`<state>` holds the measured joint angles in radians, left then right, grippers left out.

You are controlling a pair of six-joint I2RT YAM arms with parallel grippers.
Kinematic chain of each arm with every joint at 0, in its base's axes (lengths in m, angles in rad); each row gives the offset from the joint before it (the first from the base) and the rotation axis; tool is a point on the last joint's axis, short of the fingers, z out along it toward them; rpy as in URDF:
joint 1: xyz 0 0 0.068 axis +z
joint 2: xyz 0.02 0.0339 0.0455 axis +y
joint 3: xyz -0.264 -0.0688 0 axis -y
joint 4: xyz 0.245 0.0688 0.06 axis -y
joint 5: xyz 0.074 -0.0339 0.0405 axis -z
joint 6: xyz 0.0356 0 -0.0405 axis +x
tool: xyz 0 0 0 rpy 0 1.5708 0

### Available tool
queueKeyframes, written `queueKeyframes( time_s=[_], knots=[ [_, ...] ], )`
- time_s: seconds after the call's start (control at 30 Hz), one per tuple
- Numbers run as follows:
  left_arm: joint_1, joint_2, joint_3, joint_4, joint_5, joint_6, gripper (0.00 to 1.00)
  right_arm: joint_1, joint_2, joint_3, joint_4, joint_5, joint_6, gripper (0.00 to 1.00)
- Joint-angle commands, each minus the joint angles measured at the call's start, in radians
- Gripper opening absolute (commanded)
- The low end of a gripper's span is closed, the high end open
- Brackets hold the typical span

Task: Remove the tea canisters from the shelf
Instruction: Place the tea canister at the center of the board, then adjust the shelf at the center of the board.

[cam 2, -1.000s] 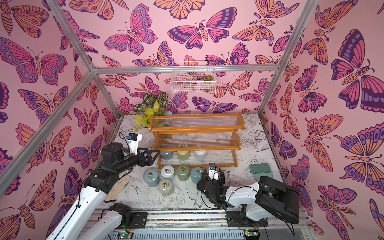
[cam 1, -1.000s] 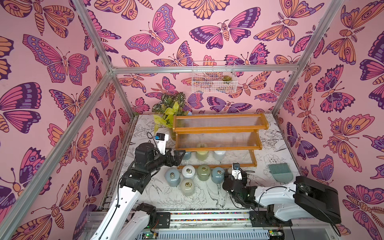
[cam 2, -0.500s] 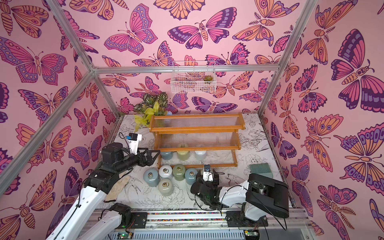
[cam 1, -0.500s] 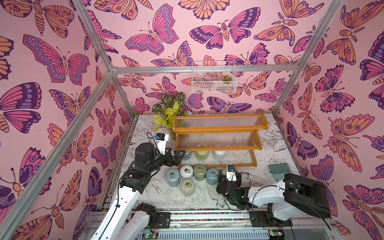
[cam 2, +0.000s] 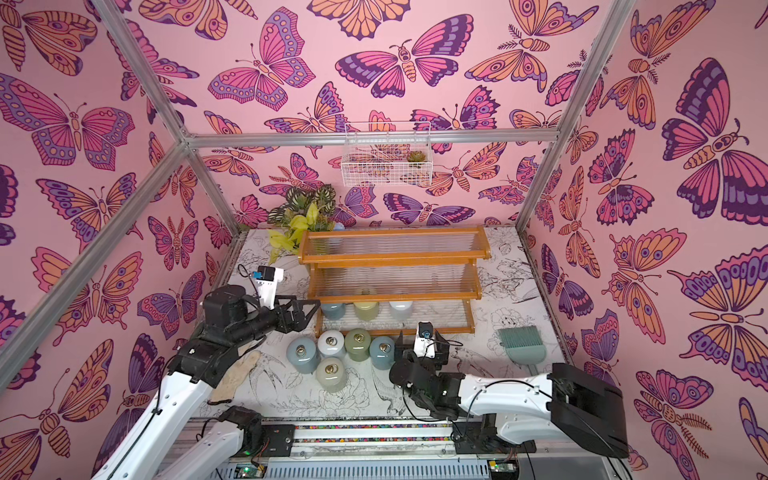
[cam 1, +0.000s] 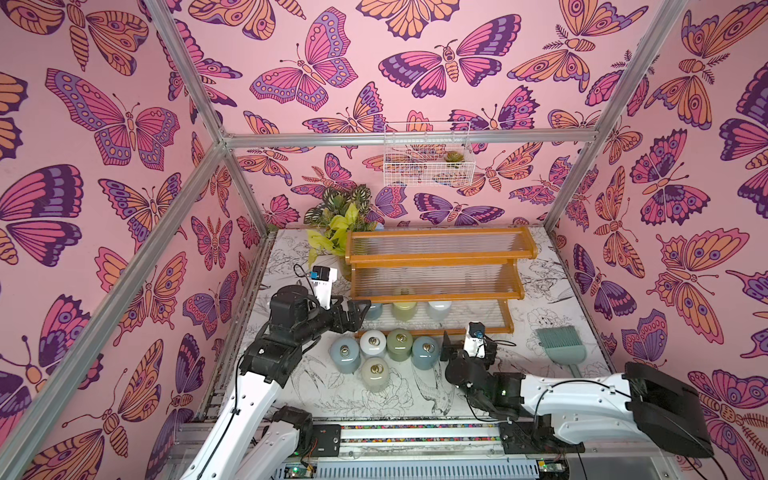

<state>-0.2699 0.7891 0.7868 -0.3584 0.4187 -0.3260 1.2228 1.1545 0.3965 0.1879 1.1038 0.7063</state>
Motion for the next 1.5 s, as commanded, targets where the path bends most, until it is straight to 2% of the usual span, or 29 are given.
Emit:
queueKeyframes(
  time_s=[0.0, 0.17, 0.37, 0.67, 1.47],
  knots=[
    [-0.006, 0.008, 0.021, 0.022, -0.008, -0.002, 1.00, -0.035, -0.030, 0.052, -0.048, 0.027, -0.091, 0.99],
    [-0.005, 0.017, 0.022, 0.024, -0.008, 0.002, 1.00, -0.184, -0.018, 0.056, 0.044, -0.163, -0.175, 0.98],
    [-0.006, 0.015, 0.015, 0.029, -0.001, -0.001, 1.00, -0.283, 0.013, 0.054, 0.125, -0.267, -0.245, 0.96],
    [-0.005, 0.005, 0.000, 0.032, 0.001, -0.004, 1.00, -0.415, 0.109, 0.113, 0.144, -0.427, -0.282, 0.95],
    [-0.005, -0.031, -0.030, 0.032, 0.011, -0.019, 1.00, -0.553, 0.362, 0.280, 0.249, -0.585, -0.421, 0.98]
  ],
)
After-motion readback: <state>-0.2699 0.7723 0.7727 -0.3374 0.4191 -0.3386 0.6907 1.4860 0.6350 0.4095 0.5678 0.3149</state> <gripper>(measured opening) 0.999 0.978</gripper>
